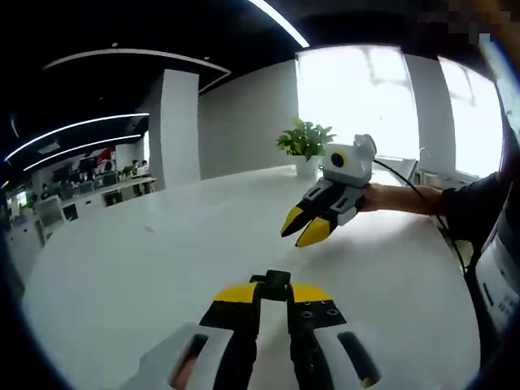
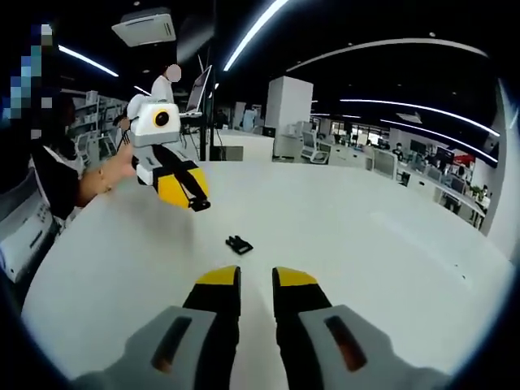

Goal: Snap the two parts of the plastic buckle together until the buckle closes and remains connected.

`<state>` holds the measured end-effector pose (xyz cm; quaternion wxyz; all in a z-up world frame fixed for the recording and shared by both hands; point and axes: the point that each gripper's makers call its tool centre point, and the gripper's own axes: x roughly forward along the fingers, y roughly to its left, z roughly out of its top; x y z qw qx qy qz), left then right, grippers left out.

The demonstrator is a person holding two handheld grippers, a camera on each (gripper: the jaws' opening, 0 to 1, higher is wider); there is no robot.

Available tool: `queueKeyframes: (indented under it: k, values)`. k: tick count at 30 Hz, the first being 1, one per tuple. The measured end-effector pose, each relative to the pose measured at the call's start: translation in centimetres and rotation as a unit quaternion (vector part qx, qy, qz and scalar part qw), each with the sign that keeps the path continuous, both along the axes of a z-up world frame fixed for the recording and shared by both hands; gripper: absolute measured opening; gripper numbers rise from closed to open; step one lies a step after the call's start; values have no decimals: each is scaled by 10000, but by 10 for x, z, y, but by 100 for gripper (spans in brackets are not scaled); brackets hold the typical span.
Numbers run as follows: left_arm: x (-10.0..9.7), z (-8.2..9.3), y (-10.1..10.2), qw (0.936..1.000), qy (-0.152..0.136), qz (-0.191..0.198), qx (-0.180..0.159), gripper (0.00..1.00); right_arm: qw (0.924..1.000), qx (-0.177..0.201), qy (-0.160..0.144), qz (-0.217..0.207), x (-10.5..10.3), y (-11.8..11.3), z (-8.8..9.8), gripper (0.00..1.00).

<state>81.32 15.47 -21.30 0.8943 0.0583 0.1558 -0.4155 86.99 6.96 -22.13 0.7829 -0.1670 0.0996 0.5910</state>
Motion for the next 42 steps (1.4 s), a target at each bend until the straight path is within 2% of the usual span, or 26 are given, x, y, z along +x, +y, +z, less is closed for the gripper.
queueKeyframes:
  k: [11,16,26,42]
  values:
    - [-2,4,3,9998,7,116,-169,12,9989,-163,113,434,3,33,-14,18]
    - [-1,8,4,9995,-30,163,-282,12,9980,-188,132,586,3,41,-17,18]
    - [1,14,6,9988,-58,249,-424,12,9965,-282,262,736,5,51,-28,18]
    - [1,13,7,9987,-40,265,-424,12,9947,-221,365,931,4,62,-28,16]
